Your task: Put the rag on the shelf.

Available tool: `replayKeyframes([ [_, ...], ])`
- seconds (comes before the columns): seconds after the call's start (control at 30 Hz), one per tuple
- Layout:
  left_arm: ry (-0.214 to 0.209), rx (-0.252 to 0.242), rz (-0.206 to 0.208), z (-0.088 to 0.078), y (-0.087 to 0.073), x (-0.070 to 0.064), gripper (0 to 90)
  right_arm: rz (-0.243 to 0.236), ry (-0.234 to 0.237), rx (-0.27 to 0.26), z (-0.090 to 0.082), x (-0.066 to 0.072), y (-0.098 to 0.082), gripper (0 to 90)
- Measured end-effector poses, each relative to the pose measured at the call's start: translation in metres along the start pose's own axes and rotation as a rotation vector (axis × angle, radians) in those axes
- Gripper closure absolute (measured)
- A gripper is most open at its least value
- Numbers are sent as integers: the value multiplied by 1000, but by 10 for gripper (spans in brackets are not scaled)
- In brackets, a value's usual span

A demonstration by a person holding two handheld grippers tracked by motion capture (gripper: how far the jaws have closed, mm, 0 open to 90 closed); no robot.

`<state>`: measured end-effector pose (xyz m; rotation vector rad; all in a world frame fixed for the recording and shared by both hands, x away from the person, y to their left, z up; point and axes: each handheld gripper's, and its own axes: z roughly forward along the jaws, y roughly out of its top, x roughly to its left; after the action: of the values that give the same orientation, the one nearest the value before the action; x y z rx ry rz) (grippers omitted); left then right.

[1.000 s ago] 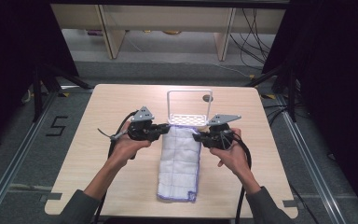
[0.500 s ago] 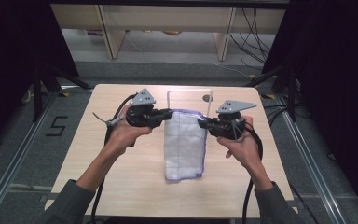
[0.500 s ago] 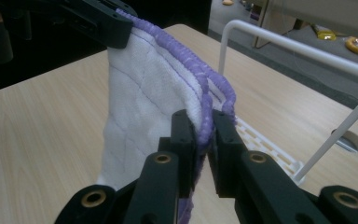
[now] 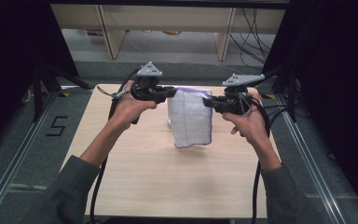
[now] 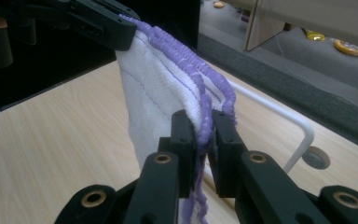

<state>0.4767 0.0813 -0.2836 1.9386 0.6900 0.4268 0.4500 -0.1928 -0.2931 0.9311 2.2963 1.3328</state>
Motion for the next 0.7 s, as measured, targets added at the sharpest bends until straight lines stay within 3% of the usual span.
replayKeyframes([
  [0.37,44,-11,-6,1,26,15,828,16,-7,24,2,-16,35,817],
  [0.7,95,-52,-15,4,48,30,830,21,-33,-9,11,-32,61,816],
])
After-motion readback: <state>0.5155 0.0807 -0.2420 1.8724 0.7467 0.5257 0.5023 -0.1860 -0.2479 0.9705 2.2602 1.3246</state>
